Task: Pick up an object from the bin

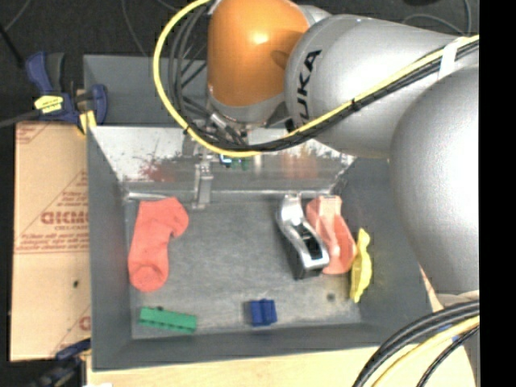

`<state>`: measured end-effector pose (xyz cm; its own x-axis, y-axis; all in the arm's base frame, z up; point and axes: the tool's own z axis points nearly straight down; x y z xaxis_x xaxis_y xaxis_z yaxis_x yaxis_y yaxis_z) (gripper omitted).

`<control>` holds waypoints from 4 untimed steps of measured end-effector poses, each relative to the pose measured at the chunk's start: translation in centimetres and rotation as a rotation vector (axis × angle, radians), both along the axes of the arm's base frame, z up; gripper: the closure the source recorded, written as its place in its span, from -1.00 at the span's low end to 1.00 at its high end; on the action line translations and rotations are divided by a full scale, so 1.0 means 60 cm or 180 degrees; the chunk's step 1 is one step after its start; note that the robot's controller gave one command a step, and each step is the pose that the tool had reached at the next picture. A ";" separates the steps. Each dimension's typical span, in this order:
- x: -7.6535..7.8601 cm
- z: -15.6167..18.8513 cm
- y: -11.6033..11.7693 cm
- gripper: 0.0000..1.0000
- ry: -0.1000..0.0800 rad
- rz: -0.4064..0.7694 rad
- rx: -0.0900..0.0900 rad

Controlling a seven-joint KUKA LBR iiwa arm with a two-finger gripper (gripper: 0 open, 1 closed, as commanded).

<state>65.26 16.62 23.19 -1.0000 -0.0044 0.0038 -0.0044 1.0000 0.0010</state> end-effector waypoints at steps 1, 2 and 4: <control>0.002 0.010 -0.001 -1.00 -0.0025 -0.0007 0.0004; -0.012 -0.015 0.014 -1.00 -0.0040 0.0157 -0.0003; -0.046 -0.164 0.065 -1.00 -0.0029 0.0551 -0.0005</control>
Offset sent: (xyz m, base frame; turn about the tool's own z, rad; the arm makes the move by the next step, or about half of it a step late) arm -0.0316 0.0365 -0.0491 -0.1686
